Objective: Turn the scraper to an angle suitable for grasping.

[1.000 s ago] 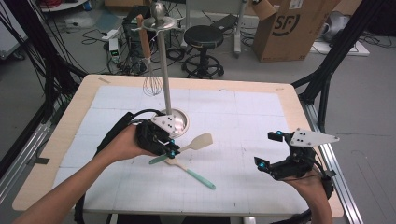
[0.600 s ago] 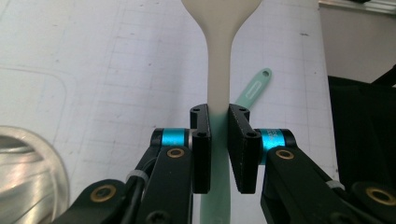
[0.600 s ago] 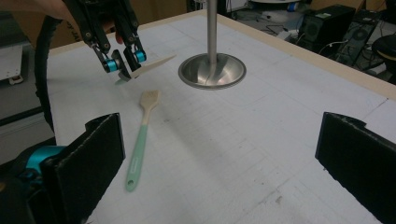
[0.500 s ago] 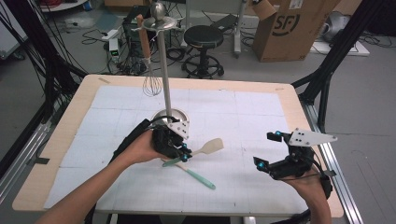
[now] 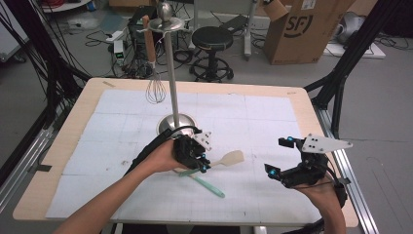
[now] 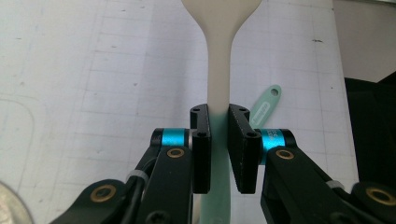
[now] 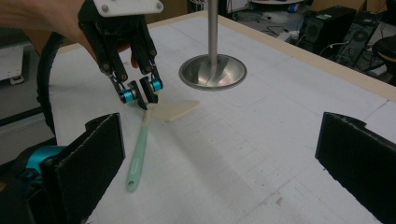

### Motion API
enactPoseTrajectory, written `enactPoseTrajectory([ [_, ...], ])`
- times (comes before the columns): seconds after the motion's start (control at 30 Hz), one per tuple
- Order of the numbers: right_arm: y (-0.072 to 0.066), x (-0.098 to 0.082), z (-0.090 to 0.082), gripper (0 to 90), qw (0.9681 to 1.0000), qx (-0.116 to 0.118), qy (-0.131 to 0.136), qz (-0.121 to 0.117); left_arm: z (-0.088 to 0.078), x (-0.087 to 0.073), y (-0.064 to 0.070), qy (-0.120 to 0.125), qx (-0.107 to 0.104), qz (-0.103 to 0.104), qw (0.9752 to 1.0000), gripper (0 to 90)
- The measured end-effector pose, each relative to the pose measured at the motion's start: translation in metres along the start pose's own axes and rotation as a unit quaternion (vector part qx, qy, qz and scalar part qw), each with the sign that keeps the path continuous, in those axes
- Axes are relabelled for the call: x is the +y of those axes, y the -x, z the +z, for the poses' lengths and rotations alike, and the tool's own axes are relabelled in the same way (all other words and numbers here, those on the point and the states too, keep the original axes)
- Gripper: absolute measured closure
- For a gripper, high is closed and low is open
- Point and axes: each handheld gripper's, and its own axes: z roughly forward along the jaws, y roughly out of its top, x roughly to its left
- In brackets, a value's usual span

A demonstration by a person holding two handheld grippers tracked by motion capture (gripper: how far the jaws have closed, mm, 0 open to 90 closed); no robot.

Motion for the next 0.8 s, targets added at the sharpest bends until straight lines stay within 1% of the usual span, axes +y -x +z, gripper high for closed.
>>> enactPoseTrajectory([
  [0.17,0.000,0.000,-0.001,0.0,1.0000,0.000,0.001,0.000,0.011,0.001,-0.001,0.008,-0.006,0.004,0.9999,80.3],
  [0.23,0.000,0.000,-0.002,0.0,1.0000,0.000,0.003,0.000,0.016,0.002,-0.001,0.009,-0.011,0.012,0.9998,80.2],
  [0.3,0.001,0.000,-0.003,0.0,1.0000,-0.001,0.004,0.001,0.021,0.002,-0.001,0.003,-0.012,0.022,0.9997,80.2],
  [0.5,0.001,0.000,-0.004,0.0,1.0000,-0.002,0.006,0.000,0.031,0.003,-0.002,-0.003,-0.012,0.022,0.9997,80.1],
  [0.57,0.001,0.000,-0.003,0.0,1.0000,-0.002,0.007,0.002,0.032,0.004,-0.002,-0.005,-0.012,0.023,0.9996,80.1],
  [0.7,0.001,0.000,-0.003,0.0,1.0000,-0.001,0.004,0.000,0.034,0.004,-0.003,-0.005,-0.015,0.017,0.9997,80.0],
  [0.77,0.001,0.000,-0.002,0.0,1.0000,-0.001,0.005,-0.001,0.035,0.004,-0.003,-0.007,-0.013,0.015,0.9998,79.9],
  [0.8,0.001,0.000,-0.002,0.0,1.0000,-0.001,0.004,-0.001,0.037,0.004,-0.003,-0.009,-0.014,0.019,0.9997,79.8],
])
